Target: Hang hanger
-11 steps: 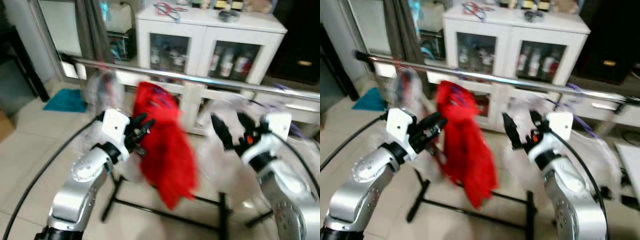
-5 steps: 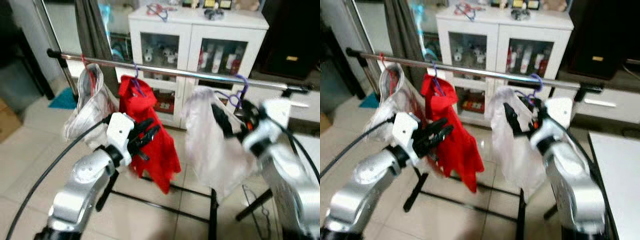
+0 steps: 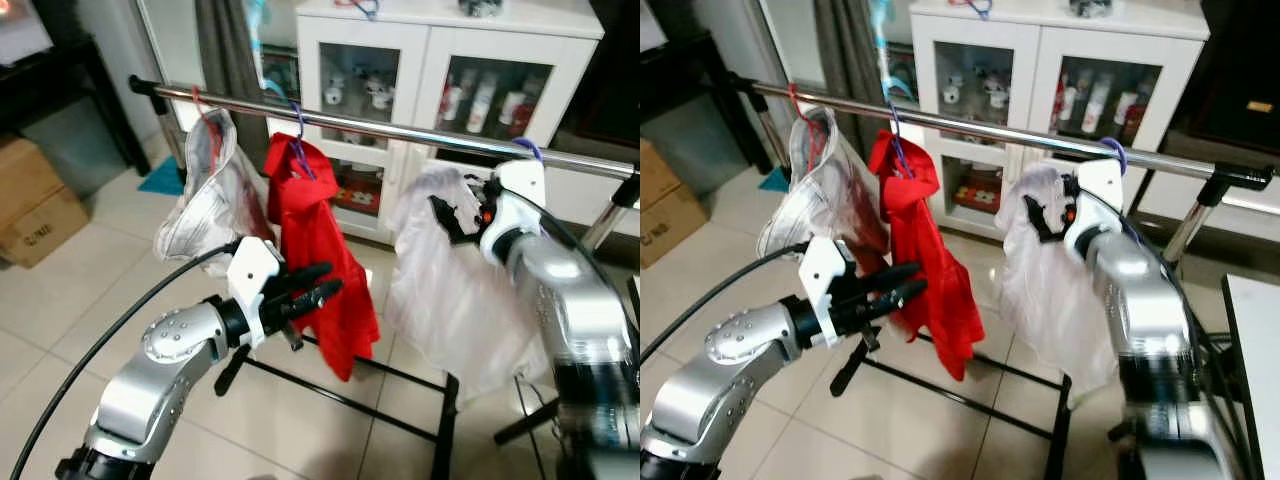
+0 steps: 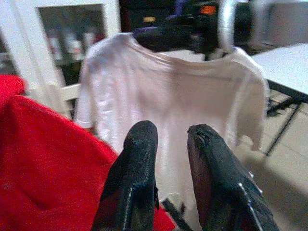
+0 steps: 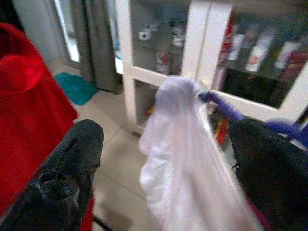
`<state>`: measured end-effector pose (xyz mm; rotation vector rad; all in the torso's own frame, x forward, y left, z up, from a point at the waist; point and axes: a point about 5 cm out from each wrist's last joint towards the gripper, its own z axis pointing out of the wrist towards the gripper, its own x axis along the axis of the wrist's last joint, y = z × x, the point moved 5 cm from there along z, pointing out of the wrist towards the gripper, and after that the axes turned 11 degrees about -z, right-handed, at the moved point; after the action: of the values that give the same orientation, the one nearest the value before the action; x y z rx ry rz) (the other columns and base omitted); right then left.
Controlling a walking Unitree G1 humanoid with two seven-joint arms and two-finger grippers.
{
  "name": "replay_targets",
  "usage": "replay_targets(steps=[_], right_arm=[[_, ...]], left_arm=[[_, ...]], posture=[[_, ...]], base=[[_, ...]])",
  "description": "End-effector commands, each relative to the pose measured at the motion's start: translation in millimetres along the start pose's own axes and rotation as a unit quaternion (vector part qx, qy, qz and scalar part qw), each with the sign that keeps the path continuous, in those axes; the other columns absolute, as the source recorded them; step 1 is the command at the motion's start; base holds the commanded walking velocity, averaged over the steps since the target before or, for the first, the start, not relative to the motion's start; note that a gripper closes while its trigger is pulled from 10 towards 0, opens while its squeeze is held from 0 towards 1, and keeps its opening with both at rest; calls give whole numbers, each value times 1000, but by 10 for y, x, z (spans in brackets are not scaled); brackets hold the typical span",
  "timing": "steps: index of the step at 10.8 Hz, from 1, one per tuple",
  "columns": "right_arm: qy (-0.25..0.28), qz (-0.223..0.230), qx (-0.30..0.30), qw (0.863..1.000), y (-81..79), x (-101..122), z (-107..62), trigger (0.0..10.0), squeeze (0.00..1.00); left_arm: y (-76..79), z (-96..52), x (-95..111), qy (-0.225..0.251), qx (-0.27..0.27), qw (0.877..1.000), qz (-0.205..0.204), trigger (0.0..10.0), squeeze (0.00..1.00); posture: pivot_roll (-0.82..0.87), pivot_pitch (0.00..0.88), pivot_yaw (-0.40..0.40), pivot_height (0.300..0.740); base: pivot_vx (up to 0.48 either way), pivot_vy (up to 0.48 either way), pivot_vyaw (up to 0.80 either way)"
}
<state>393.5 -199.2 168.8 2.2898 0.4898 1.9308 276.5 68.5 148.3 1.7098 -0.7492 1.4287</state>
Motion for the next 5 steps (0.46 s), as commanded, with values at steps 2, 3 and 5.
replay_targets(steps=[2,3,5], right_arm=[[10,13,22,1000,73,89,-55,10000,1000],[10,13,63,998,39,76,-160,10000,1000],[-14,-2,78,997,155,-18,-316,10000,1000]], left_arm=[[64,-33,49,0,-17,1000,6,10000,0],[61,-53,34,-3,-16,1000,4,10000,0],[40,-20,46,-5,-19,1000,0,10000,0]], posture=[[6,0,17,740],[2,0,16,740],[-9,0,26,740]], base=[[0,0,0],[0,0,0],[0,0,0]])
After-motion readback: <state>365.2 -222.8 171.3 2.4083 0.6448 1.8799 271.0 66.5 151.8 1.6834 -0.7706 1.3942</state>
